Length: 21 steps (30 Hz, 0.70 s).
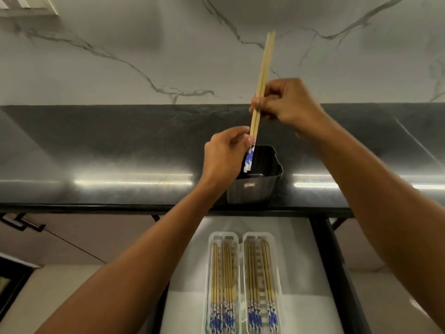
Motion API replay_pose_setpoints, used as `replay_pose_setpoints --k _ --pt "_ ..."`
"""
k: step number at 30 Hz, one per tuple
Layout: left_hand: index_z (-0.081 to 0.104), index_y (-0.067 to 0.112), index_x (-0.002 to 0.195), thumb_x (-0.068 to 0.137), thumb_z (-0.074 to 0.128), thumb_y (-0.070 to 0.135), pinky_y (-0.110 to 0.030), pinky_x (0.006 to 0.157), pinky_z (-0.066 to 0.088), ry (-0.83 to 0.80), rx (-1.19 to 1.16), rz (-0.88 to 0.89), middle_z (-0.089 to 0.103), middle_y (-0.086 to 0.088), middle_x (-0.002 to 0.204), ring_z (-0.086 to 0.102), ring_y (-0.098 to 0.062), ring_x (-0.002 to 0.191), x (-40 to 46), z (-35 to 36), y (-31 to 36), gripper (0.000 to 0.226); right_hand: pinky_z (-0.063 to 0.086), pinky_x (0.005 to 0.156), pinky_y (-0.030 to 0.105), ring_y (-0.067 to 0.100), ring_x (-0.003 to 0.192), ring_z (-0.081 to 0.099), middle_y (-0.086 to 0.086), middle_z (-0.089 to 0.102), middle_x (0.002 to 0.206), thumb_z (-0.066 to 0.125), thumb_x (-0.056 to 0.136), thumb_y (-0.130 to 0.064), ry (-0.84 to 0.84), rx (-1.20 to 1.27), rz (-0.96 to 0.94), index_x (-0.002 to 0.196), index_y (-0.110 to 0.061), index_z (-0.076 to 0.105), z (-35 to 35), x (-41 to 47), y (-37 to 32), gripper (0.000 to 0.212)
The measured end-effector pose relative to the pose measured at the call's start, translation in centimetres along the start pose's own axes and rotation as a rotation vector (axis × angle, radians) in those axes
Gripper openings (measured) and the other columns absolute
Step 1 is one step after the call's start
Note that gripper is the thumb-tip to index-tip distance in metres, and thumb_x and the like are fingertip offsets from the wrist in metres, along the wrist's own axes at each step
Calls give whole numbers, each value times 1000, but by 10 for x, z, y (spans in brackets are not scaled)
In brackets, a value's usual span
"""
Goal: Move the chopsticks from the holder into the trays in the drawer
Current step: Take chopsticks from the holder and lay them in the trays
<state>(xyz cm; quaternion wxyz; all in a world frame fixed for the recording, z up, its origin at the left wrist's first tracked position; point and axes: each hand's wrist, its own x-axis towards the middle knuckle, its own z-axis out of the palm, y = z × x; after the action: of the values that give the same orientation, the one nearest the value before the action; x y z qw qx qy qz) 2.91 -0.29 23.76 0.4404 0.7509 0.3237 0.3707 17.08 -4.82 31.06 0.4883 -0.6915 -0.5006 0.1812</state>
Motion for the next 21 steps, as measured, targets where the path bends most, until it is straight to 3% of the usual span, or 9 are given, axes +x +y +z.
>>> replay_pose_setpoints --k 2,5,9,12,16,21 --pt "70 22 99 91 61 22 -19 67 56 -89 -22 7 71 0 79 66 -8 70 -9 4 9 12 52 57 13 3 67 69 4 71 82 62 90 -13 -7 56 28 89 -10 66 -11 -17 -6 5" --pt "65 19 88 92 58 16 -31 76 59 -282 -93 -54 68 -5 84 69 -17 78 -35 13 2 9 57 65 20 10 70 68 5 70 82 62 89 -16 -61 25 118 91 -11 66 -16 -49 6 7" --pt "62 12 97 92 57 15 -29 76 59 -504 -88 -198 67 -6 91 70 -17 83 -86 33 -36 8 54 56 16 4 56 63 3 64 68 63 88 -13 -253 -25 267 80 -12 63 -1 -94 42 8" --pt "63 12 98 92 58 17 -34 80 59 -597 -25 -357 69 -7 94 70 -18 85 -126 48 -69 9 55 58 18 9 66 67 4 67 77 61 89 -13 -343 -45 421 86 -14 63 26 -127 81 3" --pt "63 11 95 92 60 15 -29 73 60 -670 86 -526 68 -4 89 71 -15 79 -175 69 -119 6 52 60 19 11 72 66 4 66 84 59 91 -17 -377 -179 629 87 -18 57 74 -169 141 5" --pt "58 19 61 87 67 16 -35 71 61 -691 240 -691 67 -6 68 73 -23 70 -205 92 -165 27 59 64 23 13 71 68 4 65 84 59 91 -13 -345 -228 801 85 -18 56 119 -201 198 8"
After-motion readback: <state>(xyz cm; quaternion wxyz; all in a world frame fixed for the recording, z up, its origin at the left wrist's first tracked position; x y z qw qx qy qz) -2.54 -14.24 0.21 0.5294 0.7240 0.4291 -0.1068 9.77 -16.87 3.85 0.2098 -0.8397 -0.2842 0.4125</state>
